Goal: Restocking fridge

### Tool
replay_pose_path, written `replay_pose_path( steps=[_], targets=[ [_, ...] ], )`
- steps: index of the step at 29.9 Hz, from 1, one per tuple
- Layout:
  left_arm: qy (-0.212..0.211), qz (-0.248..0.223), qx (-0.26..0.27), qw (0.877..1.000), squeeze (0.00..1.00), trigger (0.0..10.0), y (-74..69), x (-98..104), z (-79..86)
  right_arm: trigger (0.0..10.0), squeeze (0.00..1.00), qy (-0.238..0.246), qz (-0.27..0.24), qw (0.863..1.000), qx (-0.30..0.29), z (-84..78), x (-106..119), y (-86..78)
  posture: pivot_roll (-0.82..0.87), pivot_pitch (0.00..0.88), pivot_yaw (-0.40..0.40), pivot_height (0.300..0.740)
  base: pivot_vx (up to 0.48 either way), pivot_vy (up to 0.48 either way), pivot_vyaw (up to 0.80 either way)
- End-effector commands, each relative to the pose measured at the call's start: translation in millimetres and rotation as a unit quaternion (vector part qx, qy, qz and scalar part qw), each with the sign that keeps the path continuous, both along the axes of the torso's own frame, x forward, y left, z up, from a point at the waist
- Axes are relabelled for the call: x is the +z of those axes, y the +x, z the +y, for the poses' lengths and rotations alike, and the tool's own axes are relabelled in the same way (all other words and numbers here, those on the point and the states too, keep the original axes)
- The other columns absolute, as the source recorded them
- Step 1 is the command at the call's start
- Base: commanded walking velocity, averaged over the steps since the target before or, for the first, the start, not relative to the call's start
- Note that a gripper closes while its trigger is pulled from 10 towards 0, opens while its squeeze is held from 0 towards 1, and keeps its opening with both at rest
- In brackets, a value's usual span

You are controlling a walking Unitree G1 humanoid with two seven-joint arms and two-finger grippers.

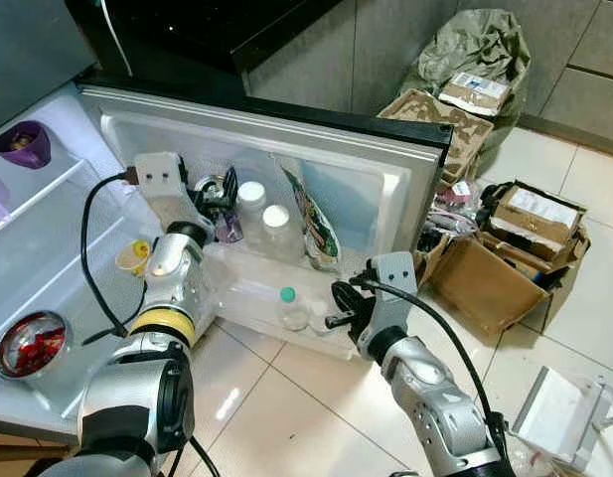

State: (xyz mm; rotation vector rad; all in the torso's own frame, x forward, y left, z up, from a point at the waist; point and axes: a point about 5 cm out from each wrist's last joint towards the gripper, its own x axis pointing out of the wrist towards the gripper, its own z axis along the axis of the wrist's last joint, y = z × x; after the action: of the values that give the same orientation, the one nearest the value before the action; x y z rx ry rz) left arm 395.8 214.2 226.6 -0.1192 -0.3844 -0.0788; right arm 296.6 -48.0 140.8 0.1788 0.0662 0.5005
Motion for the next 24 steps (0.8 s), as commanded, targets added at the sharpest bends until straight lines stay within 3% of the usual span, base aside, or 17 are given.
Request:
replay_pose_path(
  steps=[1,17,24],
  targets=[
    [0.004,-0.017,0.017,1.0,0.0,10.0,-2.9,7.4,12.7,10.0,0.0,0.025,0.008,1.0,0.01,10.9,0.9,-3.9,-0.13,0.249,0.072,0.74,0.0,0.0,0.0],
    [-0.006,-0.031,0.032,0.999,0.0,10.0,-9.6,5.2,24.3,10.0,0.0,0.025,0.005,1.0,0.017,12.4,2.0,-1.7,-0.12,0.231,0.067,0.74,0.0,0.0,0.0],
    [-0.041,-0.049,0.054,0.997,0.0,10.0,-15.4,8.5,39.1,10.0,0.0,0.027,0.004,0.999,0.022,12.6,1.8,-1.0,-0.12,0.224,0.064,0.74,0.0,0.0,0.0]
  ],
)
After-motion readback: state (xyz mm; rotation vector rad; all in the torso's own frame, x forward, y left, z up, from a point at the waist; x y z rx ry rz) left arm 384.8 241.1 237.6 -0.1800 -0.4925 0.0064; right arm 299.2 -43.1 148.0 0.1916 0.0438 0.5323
